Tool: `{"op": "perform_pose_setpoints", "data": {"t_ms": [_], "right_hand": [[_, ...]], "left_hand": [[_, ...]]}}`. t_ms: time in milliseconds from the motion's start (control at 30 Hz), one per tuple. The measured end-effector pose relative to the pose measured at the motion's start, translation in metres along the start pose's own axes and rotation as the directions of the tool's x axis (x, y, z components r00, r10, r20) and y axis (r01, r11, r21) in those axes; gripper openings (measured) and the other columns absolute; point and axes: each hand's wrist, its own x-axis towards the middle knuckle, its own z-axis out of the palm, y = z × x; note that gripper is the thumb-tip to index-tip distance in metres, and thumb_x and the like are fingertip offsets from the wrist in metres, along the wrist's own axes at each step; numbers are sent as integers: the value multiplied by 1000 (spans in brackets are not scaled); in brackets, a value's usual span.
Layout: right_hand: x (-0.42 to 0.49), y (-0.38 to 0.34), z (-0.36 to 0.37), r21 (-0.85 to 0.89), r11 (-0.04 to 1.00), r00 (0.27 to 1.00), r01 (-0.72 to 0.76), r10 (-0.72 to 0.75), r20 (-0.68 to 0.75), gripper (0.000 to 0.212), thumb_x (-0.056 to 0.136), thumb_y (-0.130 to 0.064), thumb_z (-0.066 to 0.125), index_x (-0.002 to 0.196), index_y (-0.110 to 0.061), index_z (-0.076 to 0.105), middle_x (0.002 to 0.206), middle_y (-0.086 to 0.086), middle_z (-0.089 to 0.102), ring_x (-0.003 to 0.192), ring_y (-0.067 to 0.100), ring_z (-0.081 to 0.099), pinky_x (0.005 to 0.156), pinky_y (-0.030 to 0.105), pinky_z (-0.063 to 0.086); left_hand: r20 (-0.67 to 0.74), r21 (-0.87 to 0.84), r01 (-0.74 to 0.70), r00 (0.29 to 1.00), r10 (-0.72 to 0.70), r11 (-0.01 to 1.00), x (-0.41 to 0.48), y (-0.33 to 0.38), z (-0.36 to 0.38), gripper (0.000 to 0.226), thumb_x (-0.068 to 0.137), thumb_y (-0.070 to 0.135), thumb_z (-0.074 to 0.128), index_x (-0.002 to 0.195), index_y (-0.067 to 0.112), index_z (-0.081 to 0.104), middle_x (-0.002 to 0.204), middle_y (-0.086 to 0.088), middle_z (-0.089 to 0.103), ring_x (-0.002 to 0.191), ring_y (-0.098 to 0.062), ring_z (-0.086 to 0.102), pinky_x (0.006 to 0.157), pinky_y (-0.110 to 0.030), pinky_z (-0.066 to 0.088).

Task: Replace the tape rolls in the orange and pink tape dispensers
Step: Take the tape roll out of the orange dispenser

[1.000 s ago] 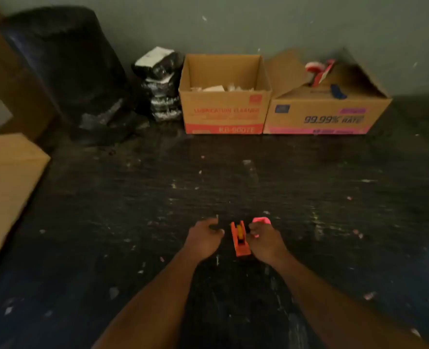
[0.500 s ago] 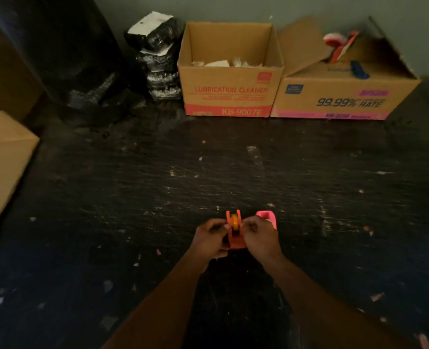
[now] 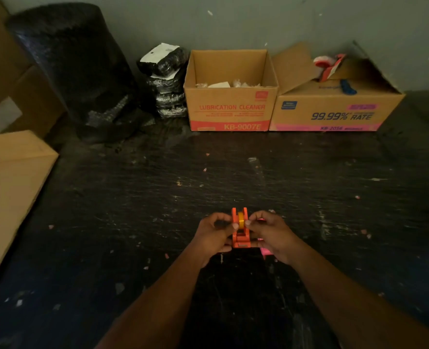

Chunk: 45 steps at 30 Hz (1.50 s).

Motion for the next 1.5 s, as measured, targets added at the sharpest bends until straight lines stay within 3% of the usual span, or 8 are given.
{"op": "perform_pose_setpoints", "data": {"t_ms": [200,400,633,800,933,1133,1333,1500], "right_hand": [[1,-3,-11,27,999,994,-27,29,-106,17,96,-8,58,111,-2,62,111,12,70,97,25,72,67,36,60],[1,5,-17,8,994,993,-108,108,-48,10,96,-9,58,105,-9,64,109,11,69,85,19,70,53,27,55],[1,19,-10,-50,985,986,-164,163,-32,19,97,-9,57,115,-7,63,110,6,65,95,19,64,69,36,56],[0,16,-12,-51,986,988,-157,156,-12,19,96,-10,58,114,-8,64,112,8,66,99,22,64,78,41,58],[-4,8,-14,-15,992,991,-129,129,39,11,96,-9,60,104,-11,65,104,9,72,92,23,70,71,39,57],[-22,4,-13,18,997,993,-69,67,93,4,94,-7,61,94,-10,64,90,10,73,81,22,73,69,39,60],[-43,16,-29,-8,998,998,-55,55,40,15,94,-9,61,108,-5,64,116,19,71,109,35,69,89,49,59],[-62,37,-45,7,996,995,-89,90,-41,14,95,-6,59,107,-8,65,117,18,71,104,32,71,86,50,59]], "left_hand": [[-122,-50,38,992,-44,998,8,-5,-17,20,94,18,66,113,23,63,115,-8,68,100,-23,71,76,-34,61],[-136,446,-9,988,77,895,17,-37,-35,19,91,25,70,109,30,64,111,3,71,98,-12,69,90,-41,60],[-199,740,80,975,103,668,17,-75,-24,30,91,36,66,120,33,62,122,3,65,108,-18,65,86,-33,50],[-166,650,-25,971,174,759,18,-65,-23,29,86,44,69,113,34,64,114,10,64,98,-9,63,88,-34,54],[2,310,-65,998,68,948,5,-26,-13,53,82,42,77,131,30,60,121,5,68,109,-13,66,95,-38,55],[60,94,-122,991,116,988,-12,-11,9,40,83,27,80,121,30,67,112,3,74,93,-9,68,67,-21,47],[23,77,-111,994,110,991,-25,-24,17,30,81,22,82,107,30,68,103,1,73,82,-10,68,62,-20,47],[-22,233,-85,995,93,969,-36,-59,14,40,77,8,83,114,15,69,94,2,72,76,-2,65,58,-8,49]]}}
